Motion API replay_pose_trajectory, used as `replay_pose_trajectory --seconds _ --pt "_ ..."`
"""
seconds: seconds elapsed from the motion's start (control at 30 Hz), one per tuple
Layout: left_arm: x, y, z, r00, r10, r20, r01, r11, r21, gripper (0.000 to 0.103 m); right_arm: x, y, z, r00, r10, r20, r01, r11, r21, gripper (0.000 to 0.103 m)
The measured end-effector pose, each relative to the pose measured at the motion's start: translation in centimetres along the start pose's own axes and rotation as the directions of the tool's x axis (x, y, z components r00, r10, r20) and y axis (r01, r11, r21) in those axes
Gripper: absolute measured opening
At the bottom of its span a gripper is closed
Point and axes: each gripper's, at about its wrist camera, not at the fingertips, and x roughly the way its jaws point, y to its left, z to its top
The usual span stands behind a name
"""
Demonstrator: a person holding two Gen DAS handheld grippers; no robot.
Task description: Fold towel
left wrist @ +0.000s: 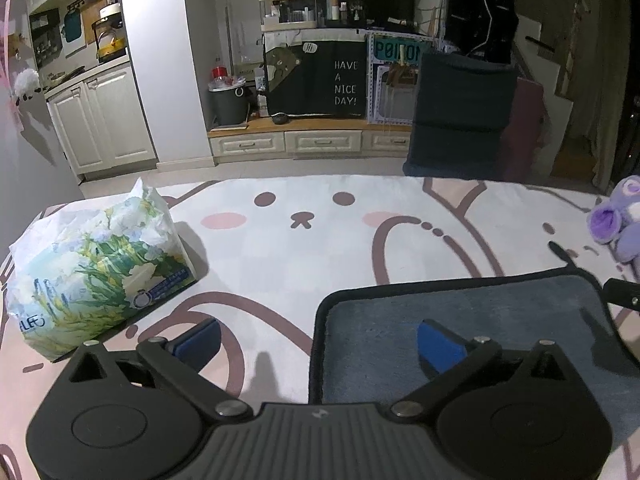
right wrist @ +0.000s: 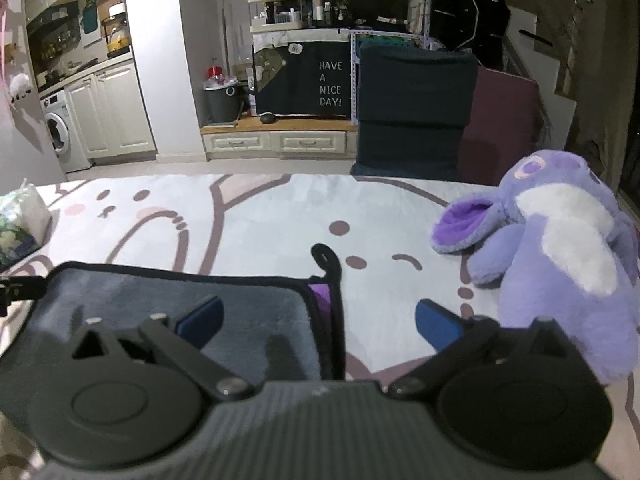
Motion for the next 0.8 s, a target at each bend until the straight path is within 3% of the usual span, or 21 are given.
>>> replay_pose_trajectory --seconds 0.3,0.47,0.8 --pt "-4.2 -0.1 0.4 0.999 -0.037 0.015 0.038 0.999 -0.030 0.103 -4.5 0.7 0.6 0.999 0.008 0.033 -0.008 1.000 0.023 0.103" --pt "-7.4 -0.9 0.5 0.998 -0.038 0.059 0.039 0.999 -0.017 0.103 -7.5 1.1 0.6 0.998 0.019 0.061 -0.021 0.999 0.030 0.103" --pt "-12.2 -1.1 -0.1 0.996 -0.040 0.078 0.041 0.999 -0.022 0.103 -13.0 1.9 0.1 0.995 0.038 0.093 -0.041 0.999 0.022 0.103"
